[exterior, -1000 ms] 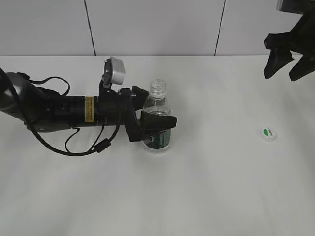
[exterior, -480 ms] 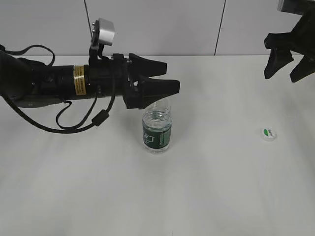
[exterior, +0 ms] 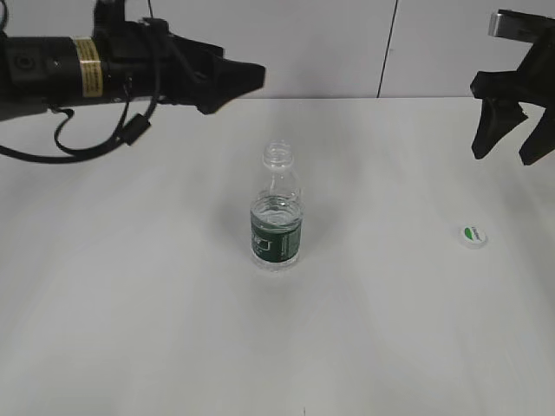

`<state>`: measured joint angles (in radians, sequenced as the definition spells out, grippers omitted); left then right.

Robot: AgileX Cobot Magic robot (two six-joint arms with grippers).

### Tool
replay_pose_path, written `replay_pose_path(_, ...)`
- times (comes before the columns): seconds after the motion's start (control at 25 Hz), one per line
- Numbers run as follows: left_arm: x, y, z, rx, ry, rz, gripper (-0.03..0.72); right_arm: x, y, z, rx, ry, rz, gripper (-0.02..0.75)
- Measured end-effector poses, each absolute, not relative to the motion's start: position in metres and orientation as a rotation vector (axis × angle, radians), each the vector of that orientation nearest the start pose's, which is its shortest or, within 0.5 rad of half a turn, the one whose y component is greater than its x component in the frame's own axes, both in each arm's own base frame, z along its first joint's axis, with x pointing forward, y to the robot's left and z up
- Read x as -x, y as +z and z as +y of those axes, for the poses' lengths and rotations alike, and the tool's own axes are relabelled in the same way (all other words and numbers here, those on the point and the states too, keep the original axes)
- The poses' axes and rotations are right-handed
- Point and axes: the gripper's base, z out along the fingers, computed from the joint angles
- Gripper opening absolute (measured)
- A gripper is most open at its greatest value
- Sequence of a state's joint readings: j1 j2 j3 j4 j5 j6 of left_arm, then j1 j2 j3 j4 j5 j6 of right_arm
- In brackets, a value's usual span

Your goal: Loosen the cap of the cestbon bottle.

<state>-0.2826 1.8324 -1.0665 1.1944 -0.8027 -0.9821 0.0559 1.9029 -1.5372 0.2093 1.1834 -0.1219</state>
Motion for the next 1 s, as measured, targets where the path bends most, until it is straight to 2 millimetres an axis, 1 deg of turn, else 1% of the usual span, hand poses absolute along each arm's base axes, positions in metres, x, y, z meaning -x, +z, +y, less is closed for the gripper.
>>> replay_pose_path(0.12,-0.361,0.238,-0.136,-0.643,-0.592,1.844,0.572,-0.382,0.241,0.039,0.167,0.298,3.03,0.489)
replay_pose_path(0.28,-0.369,0.243,-0.092,-0.326,-0.257,2.038,0.572,-0.384,0.245,0.039,0.171,0.299,3.024,0.489)
replay_pose_path(0.4,-0.368,0.242,-0.073,-0.189,-0.076,2.119,0.566,-0.389,0.256,0.04,0.175,0.295,2.982,0.489)
replay_pose_path(0.52,-0.366,0.239,-0.063,-0.104,0.029,2.17,0.541,-0.395,0.271,0.04,0.169,0.291,2.927,0.489)
replay_pose_path(0.68,-0.364,0.236,-0.059,-0.013,0.049,2.214,0.506,-0.402,0.289,0.04,0.159,0.291,2.862,0.489)
replay_pose_path(0.84,-0.359,0.233,-0.057,0.055,0.035,2.282,0.493,-0.403,0.295,0.042,0.154,0.305,2.839,0.489)
replay_pose_path(1.0,-0.348,0.223,-0.054,0.029,0.099,2.445,0.491,-0.403,0.297,0.042,0.151,0.317,2.835,0.489)
